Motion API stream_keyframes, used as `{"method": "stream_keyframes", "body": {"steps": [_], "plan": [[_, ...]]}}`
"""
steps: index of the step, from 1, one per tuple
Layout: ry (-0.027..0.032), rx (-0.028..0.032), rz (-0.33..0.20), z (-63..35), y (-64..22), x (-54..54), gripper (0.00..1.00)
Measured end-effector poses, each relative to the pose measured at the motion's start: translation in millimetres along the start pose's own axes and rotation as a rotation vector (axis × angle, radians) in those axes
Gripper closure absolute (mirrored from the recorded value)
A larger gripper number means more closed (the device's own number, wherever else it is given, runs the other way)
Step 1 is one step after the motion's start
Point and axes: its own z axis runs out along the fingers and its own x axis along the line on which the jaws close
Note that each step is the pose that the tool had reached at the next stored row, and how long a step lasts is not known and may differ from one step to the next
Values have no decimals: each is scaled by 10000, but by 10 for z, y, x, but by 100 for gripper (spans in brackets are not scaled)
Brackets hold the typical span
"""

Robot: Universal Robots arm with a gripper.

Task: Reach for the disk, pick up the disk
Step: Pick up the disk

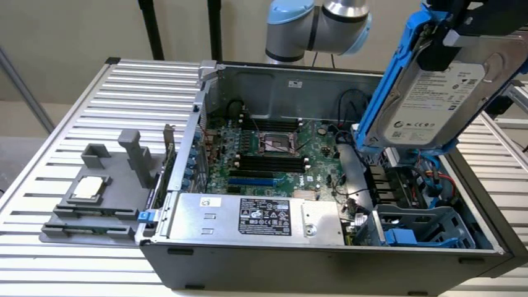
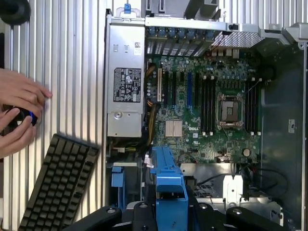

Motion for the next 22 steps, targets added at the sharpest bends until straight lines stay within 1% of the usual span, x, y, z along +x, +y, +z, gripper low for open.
{"method": "stream_keyframes", "body": {"steps": [10, 18, 19, 22], "plan": [[0, -4, 0, -17, -312, 200, 67], [-1, -28, 2, -28, -539, 350, 67], [1, -34, 2, -28, -554, 356, 67], [0, -37, 3, -28, -558, 355, 67]]}}
